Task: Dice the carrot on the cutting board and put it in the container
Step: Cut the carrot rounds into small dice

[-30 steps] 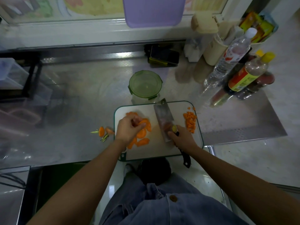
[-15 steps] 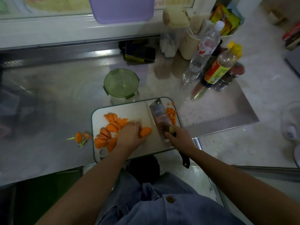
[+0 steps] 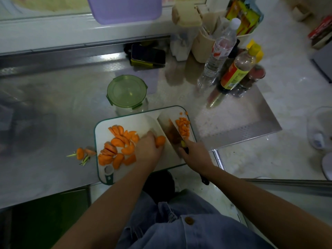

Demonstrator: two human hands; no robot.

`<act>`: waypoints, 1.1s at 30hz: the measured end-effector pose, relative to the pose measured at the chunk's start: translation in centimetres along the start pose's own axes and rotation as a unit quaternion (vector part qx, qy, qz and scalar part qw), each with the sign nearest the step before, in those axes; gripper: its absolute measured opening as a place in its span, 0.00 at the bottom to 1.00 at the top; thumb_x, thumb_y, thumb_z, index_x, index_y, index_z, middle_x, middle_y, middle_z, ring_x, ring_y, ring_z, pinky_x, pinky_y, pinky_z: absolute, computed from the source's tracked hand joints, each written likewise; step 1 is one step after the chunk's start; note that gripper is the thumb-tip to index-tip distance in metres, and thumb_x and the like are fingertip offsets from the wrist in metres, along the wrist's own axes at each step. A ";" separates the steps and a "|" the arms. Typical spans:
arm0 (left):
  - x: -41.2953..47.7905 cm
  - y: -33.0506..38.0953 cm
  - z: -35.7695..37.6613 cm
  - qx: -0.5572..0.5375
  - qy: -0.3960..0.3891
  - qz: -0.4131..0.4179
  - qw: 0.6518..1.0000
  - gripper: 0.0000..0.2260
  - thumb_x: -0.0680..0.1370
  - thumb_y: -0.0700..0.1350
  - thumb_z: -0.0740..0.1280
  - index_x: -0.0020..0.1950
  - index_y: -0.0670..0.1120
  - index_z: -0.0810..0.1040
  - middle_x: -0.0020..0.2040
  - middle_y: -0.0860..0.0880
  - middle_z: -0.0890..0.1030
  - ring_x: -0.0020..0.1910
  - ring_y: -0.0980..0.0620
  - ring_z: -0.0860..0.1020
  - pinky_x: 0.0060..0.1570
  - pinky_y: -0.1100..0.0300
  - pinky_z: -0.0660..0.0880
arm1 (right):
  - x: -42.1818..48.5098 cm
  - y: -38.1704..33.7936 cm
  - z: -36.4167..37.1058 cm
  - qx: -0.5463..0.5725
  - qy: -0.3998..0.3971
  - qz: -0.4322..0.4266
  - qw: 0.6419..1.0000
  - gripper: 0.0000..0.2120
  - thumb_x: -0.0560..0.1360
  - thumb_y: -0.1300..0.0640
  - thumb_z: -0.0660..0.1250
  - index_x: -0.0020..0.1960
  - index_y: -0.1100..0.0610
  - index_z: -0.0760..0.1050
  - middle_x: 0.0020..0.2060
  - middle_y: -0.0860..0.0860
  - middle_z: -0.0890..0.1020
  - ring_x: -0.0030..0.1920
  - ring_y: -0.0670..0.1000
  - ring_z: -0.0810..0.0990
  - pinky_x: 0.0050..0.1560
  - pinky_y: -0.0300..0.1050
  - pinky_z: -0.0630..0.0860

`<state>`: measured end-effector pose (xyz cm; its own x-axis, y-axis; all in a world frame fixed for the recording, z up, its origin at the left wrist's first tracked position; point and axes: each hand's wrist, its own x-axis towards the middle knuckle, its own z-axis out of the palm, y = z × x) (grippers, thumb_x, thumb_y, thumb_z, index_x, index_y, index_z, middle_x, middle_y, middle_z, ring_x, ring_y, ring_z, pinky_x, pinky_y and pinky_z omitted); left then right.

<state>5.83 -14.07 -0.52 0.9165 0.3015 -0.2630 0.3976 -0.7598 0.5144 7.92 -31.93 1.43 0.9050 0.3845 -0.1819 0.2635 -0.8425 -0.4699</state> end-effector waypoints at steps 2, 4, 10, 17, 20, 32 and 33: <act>0.1 0.5 0.2 -0.037 -0.015 -0.024 0.999 0.18 0.70 0.50 0.73 0.53 0.45 0.71 0.48 0.43 0.80 0.48 0.42 0.79 0.41 0.53 0.73 | 0.3 0.0 -0.4 -0.056 0.002 -0.014 0.998 0.12 0.78 0.51 0.61 0.56 0.57 0.74 0.38 0.58 0.81 0.39 0.59 0.80 0.39 0.48 0.74; 0.0 0.3 0.2 -0.032 -0.028 -0.014 0.999 0.19 0.68 0.46 0.73 0.53 0.45 0.70 0.47 0.43 0.80 0.48 0.42 0.79 0.38 0.56 0.70 | 0.7 0.1 -1.2 -0.104 -0.017 -0.042 0.994 0.11 0.79 0.51 0.59 0.54 0.56 0.74 0.38 0.57 0.81 0.39 0.58 0.79 0.38 0.47 0.73; -0.3 -0.5 -0.1 -0.019 -0.005 0.020 1.000 0.17 0.70 0.43 0.71 0.57 0.45 0.73 0.48 0.43 0.80 0.49 0.42 0.78 0.39 0.57 0.67 | 0.8 0.8 -2.3 -0.132 -0.032 -0.096 0.986 0.10 0.78 0.50 0.60 0.52 0.55 0.76 0.37 0.57 0.81 0.38 0.60 0.79 0.37 0.48 0.73; -0.2 0.3 0.4 -0.061 -0.005 -0.031 0.998 0.14 0.71 0.53 0.72 0.49 0.46 0.74 0.44 0.45 0.81 0.46 0.45 0.79 0.39 0.58 0.67 | 0.1 0.4 -1.8 -0.089 -0.012 -0.023 0.996 0.12 0.78 0.51 0.60 0.56 0.58 0.73 0.41 0.58 0.81 0.41 0.60 0.80 0.41 0.49 0.76; -0.2 0.8 0.8 -0.105 0.002 -0.077 0.991 0.12 0.74 0.52 0.69 0.49 0.45 0.77 0.45 0.44 0.82 0.46 0.44 0.79 0.41 0.56 0.71 | -0.3 -0.2 -1.1 -0.088 -0.033 -0.021 0.995 0.13 0.79 0.51 0.59 0.59 0.57 0.72 0.41 0.57 0.81 0.40 0.58 0.80 0.43 0.51 0.78; 0.6 0.7 0.6 -0.137 -0.014 -0.164 0.977 0.10 0.74 0.48 0.69 0.48 0.43 0.84 0.44 0.43 0.84 0.46 0.44 0.81 0.38 0.59 0.72 | 0.5 -2.0 -0.2 -0.087 -0.044 -0.032 0.995 0.09 0.79 0.54 0.58 0.56 0.57 0.70 0.43 0.57 0.80 0.42 0.60 0.80 0.41 0.50 0.75; 0.7 0.8 0.6 -0.139 -0.020 -0.169 0.976 0.09 0.74 0.48 0.69 0.47 0.43 0.84 0.42 0.43 0.84 0.44 0.45 0.81 0.38 0.58 0.74 | 0.4 -1.9 -0.3 -0.091 -0.049 -0.034 0.994 0.10 0.79 0.54 0.58 0.57 0.57 0.70 0.44 0.57 0.80 0.42 0.60 0.80 0.40 0.49 0.75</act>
<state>6.74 -14.79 -0.81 0.7311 0.4810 -0.4839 0.6781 -0.4339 0.5932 7.88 -30.28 2.49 0.8481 0.4709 -0.2430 0.3874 -0.8639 -0.3219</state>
